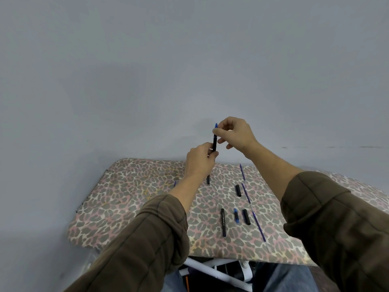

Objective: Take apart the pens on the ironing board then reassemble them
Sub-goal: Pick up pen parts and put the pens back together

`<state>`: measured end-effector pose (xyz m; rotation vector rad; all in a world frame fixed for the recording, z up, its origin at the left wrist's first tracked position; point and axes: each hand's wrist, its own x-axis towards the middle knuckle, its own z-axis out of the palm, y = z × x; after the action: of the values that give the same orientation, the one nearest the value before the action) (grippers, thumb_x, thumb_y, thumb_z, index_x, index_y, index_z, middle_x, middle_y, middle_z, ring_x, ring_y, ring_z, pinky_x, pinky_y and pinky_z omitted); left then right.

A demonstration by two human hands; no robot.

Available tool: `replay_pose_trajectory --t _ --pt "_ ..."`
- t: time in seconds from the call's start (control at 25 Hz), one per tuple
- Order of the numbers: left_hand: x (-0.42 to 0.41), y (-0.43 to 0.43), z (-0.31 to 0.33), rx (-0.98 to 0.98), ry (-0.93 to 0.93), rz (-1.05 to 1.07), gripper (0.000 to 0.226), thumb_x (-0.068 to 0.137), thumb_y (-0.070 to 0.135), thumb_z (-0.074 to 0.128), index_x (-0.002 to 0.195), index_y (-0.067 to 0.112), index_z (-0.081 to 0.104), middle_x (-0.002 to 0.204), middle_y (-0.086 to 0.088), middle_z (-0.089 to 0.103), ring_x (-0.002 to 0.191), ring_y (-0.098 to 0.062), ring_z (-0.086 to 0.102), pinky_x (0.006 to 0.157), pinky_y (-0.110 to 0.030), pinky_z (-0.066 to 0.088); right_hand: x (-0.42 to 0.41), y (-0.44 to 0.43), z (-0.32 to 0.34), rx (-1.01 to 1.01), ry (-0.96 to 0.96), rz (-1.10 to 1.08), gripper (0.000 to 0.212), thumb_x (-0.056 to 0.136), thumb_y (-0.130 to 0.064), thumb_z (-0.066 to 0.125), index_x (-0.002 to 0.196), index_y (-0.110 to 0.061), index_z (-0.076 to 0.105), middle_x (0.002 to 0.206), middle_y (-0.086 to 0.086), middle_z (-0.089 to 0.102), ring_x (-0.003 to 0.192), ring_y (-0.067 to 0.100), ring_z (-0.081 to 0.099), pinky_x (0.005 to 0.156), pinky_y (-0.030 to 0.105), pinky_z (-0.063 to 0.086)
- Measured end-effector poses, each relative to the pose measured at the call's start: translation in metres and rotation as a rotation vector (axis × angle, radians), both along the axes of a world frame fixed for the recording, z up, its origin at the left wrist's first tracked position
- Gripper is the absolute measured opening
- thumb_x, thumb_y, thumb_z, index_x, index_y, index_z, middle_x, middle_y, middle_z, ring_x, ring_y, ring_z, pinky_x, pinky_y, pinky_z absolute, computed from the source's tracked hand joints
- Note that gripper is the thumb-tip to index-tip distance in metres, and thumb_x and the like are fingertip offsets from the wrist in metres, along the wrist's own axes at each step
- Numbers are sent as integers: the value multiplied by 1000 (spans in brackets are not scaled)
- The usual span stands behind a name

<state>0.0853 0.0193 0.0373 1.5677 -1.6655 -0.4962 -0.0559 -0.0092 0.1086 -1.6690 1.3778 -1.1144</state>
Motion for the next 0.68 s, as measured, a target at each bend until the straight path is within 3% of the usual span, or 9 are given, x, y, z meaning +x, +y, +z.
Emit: replay_pose_trajectory --t 0.12,0.36,0.52,0.68 --pt "1 0 0 7 -4 1 26 97 28 67 121 19 70 107 -1 78 95 -22 73 86 -45 59 0 1 1 0 -6 31 17 89 -23 70 105 -21 75 100 -1 76 77 14 78 54 28 56" --pt "1 2 0 -3 -8 -10 26 97 27 67 121 18 70 107 -2 78 96 -22 73 87 -44 59 0 -1 -1 -23 22 9 9 89 -21 75 95 -13 74 95 4 77 73 15 78 55 29 55" --pt "0 1 0 0 -9 -9 25 97 27 67 121 18 70 107 -1 78 96 -22 73 87 -44 59 -1 1 0 -17 -11 14 17 88 -26 78 99 -15 72 93 1 77 73 16 78 52 28 55" --pt "0 1 0 5 -10 -5 25 97 28 67 120 19 70 106 -1 78 95 -22 73 86 -44 58 -2 0 -1 -12 3 34 15 90 -16 69 102 -19 76 101 1 77 75 15 78 57 30 57"
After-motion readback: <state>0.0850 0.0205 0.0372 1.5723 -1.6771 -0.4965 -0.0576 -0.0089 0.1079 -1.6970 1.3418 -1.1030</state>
